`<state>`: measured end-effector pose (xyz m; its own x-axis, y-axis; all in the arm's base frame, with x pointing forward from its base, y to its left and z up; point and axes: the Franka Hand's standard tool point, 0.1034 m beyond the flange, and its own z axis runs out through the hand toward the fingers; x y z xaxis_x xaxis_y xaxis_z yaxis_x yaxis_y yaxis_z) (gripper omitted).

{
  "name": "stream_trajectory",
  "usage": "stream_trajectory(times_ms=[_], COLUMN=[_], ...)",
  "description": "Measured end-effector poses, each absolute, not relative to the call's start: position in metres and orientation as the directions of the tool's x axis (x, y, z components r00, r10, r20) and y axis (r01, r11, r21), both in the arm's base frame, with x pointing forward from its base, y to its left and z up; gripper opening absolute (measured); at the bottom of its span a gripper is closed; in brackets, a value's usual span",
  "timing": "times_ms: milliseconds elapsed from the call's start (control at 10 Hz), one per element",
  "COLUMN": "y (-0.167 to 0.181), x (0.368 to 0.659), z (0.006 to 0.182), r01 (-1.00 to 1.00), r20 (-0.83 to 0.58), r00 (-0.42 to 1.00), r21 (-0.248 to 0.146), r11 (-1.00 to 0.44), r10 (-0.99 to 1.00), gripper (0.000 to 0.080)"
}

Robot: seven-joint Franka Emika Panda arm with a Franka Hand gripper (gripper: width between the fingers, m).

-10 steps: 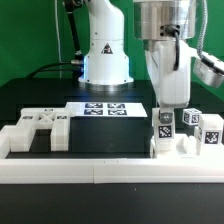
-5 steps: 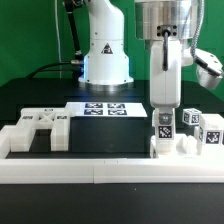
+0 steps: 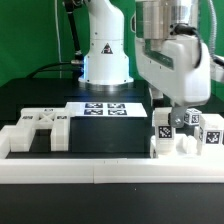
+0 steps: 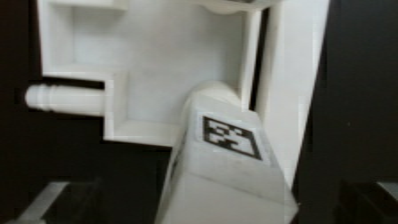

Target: Assemble chair

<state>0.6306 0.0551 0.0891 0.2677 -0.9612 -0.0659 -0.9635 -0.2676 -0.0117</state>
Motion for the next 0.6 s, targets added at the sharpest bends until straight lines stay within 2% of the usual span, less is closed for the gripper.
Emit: stream_trajectory(times_ms=[300, 600], y=[0.0539, 0.0538], x=[0.633, 0.6329], z=[0.0898, 0.0897], r01=[-0.836, -0.67], r20=[-0.051, -0.039], r00=[0.548, 0.742], r21=[-0.04, -0.051], r11=[-0.547, -0.74], r10=[-0.835, -0.669], gripper=[0.0649, 0.0649])
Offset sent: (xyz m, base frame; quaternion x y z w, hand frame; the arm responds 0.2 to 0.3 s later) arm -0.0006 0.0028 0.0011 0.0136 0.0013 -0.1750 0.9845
